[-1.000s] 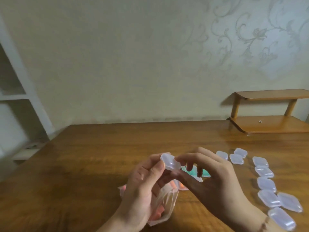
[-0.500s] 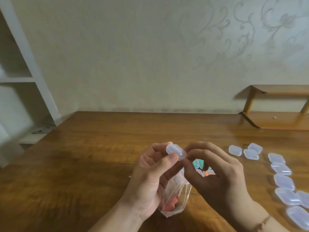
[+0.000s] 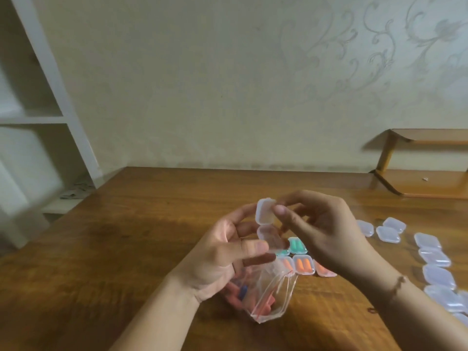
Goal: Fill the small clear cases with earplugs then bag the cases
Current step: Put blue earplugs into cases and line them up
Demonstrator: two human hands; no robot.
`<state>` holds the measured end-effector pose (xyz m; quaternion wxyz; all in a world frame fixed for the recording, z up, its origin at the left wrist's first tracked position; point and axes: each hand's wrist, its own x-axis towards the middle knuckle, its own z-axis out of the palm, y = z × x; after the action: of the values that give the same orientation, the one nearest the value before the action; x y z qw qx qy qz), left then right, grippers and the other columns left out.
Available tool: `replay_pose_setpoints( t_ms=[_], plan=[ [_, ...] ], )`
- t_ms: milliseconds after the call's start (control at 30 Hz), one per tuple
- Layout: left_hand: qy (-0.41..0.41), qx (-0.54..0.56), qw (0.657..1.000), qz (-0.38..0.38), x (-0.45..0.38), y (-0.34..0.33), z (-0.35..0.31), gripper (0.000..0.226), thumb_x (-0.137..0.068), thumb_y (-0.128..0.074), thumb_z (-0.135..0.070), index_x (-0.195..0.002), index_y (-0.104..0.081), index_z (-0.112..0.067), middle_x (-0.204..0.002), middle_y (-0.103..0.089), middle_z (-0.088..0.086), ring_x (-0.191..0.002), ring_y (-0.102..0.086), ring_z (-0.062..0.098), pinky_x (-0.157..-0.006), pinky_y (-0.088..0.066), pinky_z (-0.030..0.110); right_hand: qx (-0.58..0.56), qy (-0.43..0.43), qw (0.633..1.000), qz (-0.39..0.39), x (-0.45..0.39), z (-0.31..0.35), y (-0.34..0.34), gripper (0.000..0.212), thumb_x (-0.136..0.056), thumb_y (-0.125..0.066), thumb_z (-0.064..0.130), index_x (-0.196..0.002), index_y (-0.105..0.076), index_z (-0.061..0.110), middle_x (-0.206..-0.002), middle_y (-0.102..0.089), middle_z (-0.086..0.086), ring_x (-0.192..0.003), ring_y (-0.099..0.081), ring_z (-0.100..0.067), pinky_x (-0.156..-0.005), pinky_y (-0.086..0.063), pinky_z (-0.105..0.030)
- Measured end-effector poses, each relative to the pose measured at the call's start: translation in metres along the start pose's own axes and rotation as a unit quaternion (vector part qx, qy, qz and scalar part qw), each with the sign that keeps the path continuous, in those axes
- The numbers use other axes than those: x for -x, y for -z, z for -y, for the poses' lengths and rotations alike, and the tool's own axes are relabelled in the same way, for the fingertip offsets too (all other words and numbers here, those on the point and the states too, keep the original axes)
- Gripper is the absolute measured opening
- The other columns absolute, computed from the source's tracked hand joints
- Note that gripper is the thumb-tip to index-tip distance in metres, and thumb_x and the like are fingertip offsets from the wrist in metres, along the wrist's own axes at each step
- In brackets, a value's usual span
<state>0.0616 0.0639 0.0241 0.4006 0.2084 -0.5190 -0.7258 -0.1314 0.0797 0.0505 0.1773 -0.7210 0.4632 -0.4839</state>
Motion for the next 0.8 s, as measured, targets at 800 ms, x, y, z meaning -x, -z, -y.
replay_pose_setpoints(
  t_ms=[800],
  plan=[
    [0.074, 0.199, 0.908, -0.361, -0.021, 0.026, 0.012, 0.024, -0.094, -0.06, -0.009, -0.118, -0.061, -0.007, -0.123, -0.062, 0.026, -0.105, -0.069, 0.032, -0.096, -0.055, 0.043, 0.344, 0.179, 0.905, 0.175, 0.041, -0.032, -0.048, 0.031, -0.074, -0.043, 0.037, -0.05, -0.059, 0.026, -0.153, -0.034, 0.003, -0.136, -0.035, -0.028, -0.083, -0.052, -0.039]
  ],
)
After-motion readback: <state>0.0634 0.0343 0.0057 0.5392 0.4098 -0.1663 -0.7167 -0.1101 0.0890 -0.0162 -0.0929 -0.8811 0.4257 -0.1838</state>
